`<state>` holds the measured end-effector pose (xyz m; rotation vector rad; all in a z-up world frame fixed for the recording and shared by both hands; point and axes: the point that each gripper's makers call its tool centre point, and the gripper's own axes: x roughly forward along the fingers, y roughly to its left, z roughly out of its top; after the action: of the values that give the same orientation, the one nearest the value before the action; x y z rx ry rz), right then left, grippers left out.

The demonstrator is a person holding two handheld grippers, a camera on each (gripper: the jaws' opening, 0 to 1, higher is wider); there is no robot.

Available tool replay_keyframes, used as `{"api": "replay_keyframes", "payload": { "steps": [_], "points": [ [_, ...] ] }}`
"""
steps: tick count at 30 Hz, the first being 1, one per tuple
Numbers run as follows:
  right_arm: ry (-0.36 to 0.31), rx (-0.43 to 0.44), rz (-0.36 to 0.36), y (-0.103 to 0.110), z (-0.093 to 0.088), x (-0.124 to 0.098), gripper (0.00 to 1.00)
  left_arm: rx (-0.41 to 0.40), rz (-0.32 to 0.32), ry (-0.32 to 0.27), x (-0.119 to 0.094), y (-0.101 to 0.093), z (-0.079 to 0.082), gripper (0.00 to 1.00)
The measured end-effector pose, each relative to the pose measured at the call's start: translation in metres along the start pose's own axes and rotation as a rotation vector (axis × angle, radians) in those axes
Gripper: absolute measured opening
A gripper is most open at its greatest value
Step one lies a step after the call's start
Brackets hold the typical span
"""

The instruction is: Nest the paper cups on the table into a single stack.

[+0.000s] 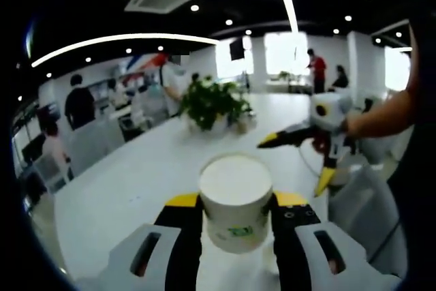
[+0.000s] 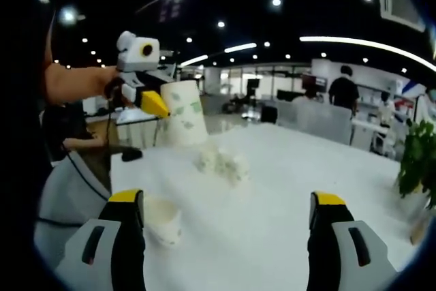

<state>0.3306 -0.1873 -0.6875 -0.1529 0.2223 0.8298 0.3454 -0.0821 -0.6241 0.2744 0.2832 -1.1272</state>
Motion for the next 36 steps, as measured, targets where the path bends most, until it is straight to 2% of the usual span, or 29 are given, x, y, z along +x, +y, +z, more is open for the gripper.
{"api": "replay_keyframes", "payload": {
  "steps": [8, 17, 24, 26, 29, 32, 34, 36],
  "points": [
    [-0.010, -0.006, 0.010, 0.004, 0.006, 0.000, 0.99, 0.003, -0.017, -0.019, 0.000, -0.017, 0.007, 0.38],
    [-0.015, -0.018, 0.021, 0.009, 0.013, -0.001, 0.99, 0.004, -0.045, -0.017, -0.002, -0.035, 0.005, 0.38],
    [-0.013, -0.028, 0.037, 0.014, 0.016, 0.002, 0.98, 0.007, -0.056, -0.011, -0.002, -0.041, 0.003, 0.38],
    [-0.019, -0.035, 0.046, 0.017, 0.018, 0.003, 0.95, 0.009, -0.055, -0.017, -0.003, -0.041, 0.005, 0.38],
    [-0.016, -0.030, 0.072, 0.024, 0.018, 0.004, 0.88, 0.002, -0.055, -0.026, -0.004, -0.041, 0.004, 0.38],
    [-0.038, -0.025, 0.106, 0.032, 0.023, 0.006, 0.87, -0.012, -0.057, -0.045, -0.008, -0.040, 0.007, 0.38],
    [-0.051, 0.027, 0.180, 0.047, 0.030, 0.005, 0.85, -0.030, -0.061, -0.075, -0.010, -0.039, 0.012, 0.38],
    [-0.048, 0.060, 0.245, 0.060, 0.036, 0.004, 0.77, -0.069, -0.065, -0.124, -0.013, -0.038, 0.019, 0.38]
  ]
}}
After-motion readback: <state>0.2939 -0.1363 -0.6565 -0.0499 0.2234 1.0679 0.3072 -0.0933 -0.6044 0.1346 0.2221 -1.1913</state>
